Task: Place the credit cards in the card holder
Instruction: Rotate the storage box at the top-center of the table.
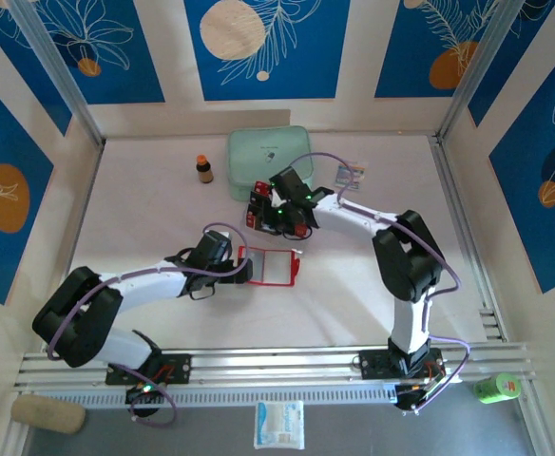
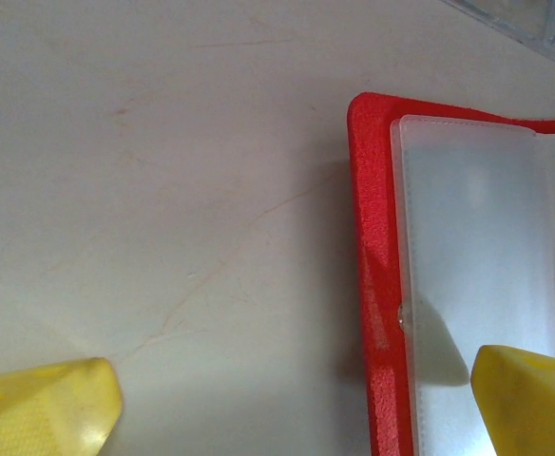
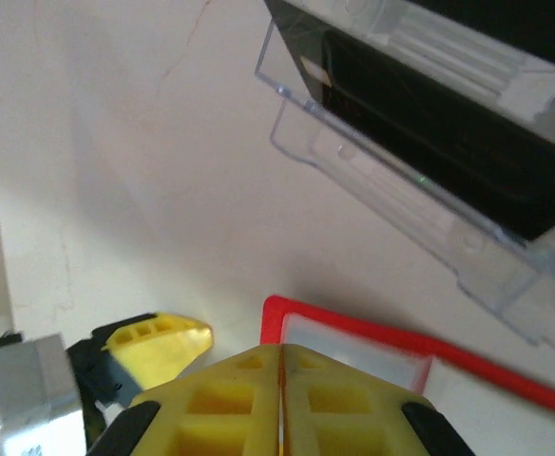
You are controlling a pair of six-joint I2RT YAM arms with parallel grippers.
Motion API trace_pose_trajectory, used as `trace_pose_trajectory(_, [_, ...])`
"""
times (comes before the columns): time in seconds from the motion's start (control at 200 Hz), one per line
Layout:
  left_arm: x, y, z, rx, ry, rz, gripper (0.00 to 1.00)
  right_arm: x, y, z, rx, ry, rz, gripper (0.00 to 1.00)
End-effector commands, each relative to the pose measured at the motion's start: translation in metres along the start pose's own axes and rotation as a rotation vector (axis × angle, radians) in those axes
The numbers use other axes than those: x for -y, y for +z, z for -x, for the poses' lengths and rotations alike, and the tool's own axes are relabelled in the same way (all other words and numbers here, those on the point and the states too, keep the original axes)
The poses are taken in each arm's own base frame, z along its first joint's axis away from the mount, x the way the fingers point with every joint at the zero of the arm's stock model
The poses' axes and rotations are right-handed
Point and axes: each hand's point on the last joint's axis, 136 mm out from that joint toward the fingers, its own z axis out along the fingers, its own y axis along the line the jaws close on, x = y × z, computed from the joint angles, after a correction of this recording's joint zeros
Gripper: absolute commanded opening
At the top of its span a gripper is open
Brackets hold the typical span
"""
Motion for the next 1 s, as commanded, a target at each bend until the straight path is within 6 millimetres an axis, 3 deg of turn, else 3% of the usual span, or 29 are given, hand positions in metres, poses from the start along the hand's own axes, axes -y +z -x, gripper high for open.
trace_pose_trajectory(0.0, [-0.018, 0.011, -0.02, -0.051, -0.003, 0.051, 1.0, 0.013, 0.015, -0.012, -0.067, -0.056, -0.083, 0.09])
trace_pose_trajectory(0.22, [-0.019, 0.011, -0.022, -0.055, -0.003, 0.051, 1.0, 0.011, 0.035, -0.013, -0.093, -0.107, -0.133, 0.08])
trace_pose_trajectory(0.38, [-0.02, 0.011, -0.024, -0.059, 0.0, 0.052, 1.0, 0.028, 0.043, -0.008, -0.087, -0.095, -0.187, 0.07])
trace_pose_trajectory(0.725, [-0.019, 0.012, -0.025, -0.062, -0.001, 0.047, 1.0, 0.056, 0.042, 0.015, -0.042, -0.039, -0.229, 0.06])
trace_pose_trajectory(0.89, [-0.019, 0.012, -0.025, -0.063, 0.004, 0.049, 1.0, 0.04, 0.035, 0.016, -0.056, -0.059, -0.158, 0.06])
trace_pose_trajectory(0.995, [-0.019, 0.012, -0.024, -0.062, 0.001, 0.049, 1.0, 0.018, 0.015, 0.012, -0.052, -0.086, -0.079, 0.06])
